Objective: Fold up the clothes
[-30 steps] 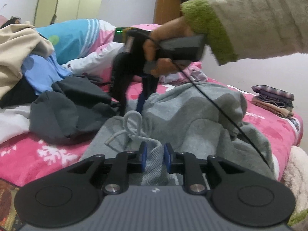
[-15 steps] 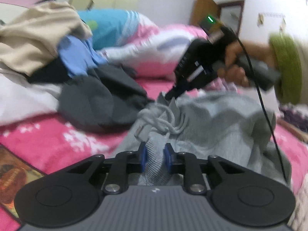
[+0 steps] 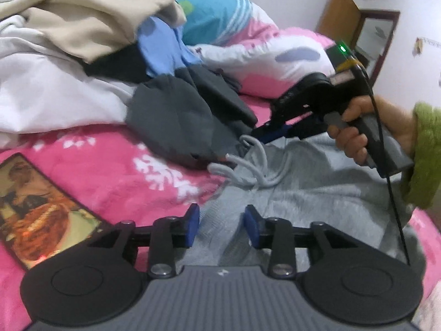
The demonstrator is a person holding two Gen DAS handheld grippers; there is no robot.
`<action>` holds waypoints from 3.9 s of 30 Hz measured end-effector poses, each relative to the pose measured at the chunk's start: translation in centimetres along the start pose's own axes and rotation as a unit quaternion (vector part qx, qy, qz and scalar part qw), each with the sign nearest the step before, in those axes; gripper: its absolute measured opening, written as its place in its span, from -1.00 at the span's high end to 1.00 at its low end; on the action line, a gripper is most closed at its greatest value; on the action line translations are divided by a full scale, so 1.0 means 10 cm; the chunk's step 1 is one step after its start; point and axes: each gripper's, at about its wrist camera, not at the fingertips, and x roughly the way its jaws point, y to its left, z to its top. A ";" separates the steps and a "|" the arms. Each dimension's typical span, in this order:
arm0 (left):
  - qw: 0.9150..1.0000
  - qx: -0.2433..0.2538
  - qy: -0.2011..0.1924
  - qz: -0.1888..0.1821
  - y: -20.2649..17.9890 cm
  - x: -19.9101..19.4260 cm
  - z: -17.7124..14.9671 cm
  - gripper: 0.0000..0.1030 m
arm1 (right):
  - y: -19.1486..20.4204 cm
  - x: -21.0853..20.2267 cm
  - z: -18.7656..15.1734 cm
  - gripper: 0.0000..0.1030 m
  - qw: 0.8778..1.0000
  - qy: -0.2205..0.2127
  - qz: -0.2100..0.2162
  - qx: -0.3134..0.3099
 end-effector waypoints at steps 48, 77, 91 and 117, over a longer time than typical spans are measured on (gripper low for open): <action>0.967 -0.098 -0.217 0.088 -0.26 -0.80 -0.05 0.84 | 1.12 -1.09 0.39 0.99 0.917 -0.264 0.097 -0.283; 0.986 -0.079 -0.084 0.121 -0.38 -0.46 -0.22 -0.42 | -0.74 -2.21 -0.79 -0.39 0.938 -0.313 0.133 0.059; 0.997 0.021 -0.020 0.071 -1.08 -0.72 -0.33 -0.49 | -2.42 -2.28 -2.68 -0.39 0.920 -0.279 0.077 0.263; 0.987 0.143 0.059 -0.053 -1.89 0.62 -0.49 -0.49 | -2.36 -1.75 -0.73 0.93 0.896 -0.269 0.290 0.203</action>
